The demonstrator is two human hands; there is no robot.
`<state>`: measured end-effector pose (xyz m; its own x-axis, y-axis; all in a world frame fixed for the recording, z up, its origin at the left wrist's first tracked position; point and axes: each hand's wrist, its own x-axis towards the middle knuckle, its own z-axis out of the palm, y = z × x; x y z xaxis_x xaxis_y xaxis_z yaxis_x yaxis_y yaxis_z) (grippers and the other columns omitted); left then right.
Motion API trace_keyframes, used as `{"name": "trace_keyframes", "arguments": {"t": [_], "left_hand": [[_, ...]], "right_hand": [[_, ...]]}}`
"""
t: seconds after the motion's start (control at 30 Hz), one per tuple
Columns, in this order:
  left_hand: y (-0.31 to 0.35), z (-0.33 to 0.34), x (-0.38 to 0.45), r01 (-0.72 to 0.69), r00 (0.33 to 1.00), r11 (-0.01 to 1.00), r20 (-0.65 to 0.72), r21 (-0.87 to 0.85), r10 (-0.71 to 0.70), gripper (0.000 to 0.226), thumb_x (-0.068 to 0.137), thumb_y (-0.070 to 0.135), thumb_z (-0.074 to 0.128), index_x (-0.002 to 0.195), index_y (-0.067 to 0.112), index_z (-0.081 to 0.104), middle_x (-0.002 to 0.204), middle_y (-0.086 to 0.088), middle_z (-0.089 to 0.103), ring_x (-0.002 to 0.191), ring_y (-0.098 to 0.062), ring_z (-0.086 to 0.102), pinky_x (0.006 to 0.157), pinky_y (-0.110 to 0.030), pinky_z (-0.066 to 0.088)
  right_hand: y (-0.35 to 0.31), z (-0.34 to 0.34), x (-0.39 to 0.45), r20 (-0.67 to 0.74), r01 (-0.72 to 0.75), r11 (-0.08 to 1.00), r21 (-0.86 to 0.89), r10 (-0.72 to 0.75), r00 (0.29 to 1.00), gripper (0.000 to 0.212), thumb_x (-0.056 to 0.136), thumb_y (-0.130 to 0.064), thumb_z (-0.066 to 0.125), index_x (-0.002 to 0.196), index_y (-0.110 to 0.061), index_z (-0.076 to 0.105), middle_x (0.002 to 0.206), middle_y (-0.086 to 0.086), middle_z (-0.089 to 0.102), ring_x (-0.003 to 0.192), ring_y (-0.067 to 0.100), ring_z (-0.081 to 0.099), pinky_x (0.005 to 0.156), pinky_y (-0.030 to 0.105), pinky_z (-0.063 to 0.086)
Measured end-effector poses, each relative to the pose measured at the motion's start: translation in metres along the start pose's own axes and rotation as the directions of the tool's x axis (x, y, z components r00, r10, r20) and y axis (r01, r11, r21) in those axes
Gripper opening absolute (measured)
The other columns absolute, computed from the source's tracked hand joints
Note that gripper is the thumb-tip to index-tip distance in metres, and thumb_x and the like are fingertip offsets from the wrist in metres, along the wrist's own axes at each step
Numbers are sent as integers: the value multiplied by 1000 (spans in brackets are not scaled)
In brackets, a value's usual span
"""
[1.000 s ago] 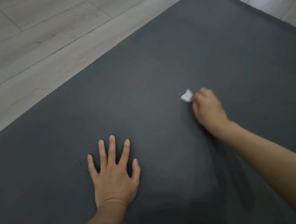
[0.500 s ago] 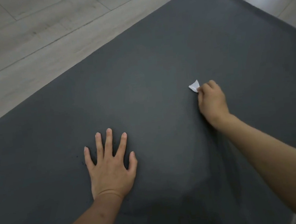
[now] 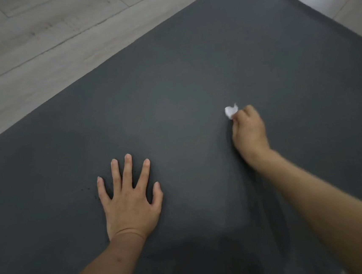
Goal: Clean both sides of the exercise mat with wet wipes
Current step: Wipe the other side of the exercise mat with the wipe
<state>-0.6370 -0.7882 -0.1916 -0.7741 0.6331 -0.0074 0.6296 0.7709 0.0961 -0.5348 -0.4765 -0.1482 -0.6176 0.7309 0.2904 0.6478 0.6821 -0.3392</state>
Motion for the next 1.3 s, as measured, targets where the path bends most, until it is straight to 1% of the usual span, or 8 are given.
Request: {"name": "trace_keyframes", "arguments": {"t": [0.1,0.23,0.47,0.7,0.83,0.97,1.17,1.3], "left_hand": [[0,-1,0,-2,1000,1000,-8,-10,2,66,98,58,29,160,38,32,172,-3,20,161,-28,5,125,-64,8],[1,-2,0,1,1000,1000,-5,-11,-1,66,98,57,30,160,37,33,172,-3,20,161,-28,5,124,-64,8],[1,-1,0,2,1000,1000,-4,-7,-2,66,98,58,28,160,37,32,172,-3,19,161,-28,4,124,-65,8],[1,-1,1,-3,1000,1000,-8,-12,3,65,98,59,28,160,38,33,172,-3,19,161,-28,3,124,-64,8],[1,0,1,-12,1000,1000,-13,-6,12,65,98,59,27,160,39,31,172,-3,19,161,-29,2,124,-65,8],[1,-1,2,-22,1000,1000,-20,-12,22,65,98,58,28,160,36,35,171,-6,21,160,-32,5,123,-66,9],[-1,-3,0,-173,984,985,-41,-23,172,62,98,55,35,157,37,40,172,2,21,160,-25,8,124,-66,9],[0,-3,1,-184,982,982,-55,-27,183,62,97,60,36,155,39,44,170,4,25,160,-24,14,124,-65,8]], "right_hand": [[-62,-9,-88,180,155,972,177,-187,966,21,103,-19,51,94,-6,66,86,-1,49,78,14,44,73,34,46],[-40,-22,-91,280,604,786,134,-614,737,12,99,-5,55,98,-3,67,92,12,56,78,28,50,67,40,46],[-7,-4,-8,-29,21,1000,6,-20,999,21,99,-8,55,82,-1,63,80,6,47,72,27,48,67,42,48],[-45,-28,-112,292,587,788,184,-614,733,20,103,-15,50,99,-4,68,87,11,53,77,29,49,65,41,45],[36,-22,-2,44,184,979,-88,-181,983,22,98,-10,49,84,0,62,85,15,48,74,33,48,65,49,49],[-14,-18,-53,29,57,998,24,-57,998,25,100,-14,46,89,-3,65,86,12,51,75,28,49,69,42,50],[-33,-33,-117,297,620,762,186,-645,704,15,101,-10,54,96,-4,67,82,11,50,71,28,45,64,40,39],[34,-26,-16,59,246,967,-68,-242,968,22,99,-11,49,82,-1,60,82,14,45,69,32,46,61,49,47]]}}
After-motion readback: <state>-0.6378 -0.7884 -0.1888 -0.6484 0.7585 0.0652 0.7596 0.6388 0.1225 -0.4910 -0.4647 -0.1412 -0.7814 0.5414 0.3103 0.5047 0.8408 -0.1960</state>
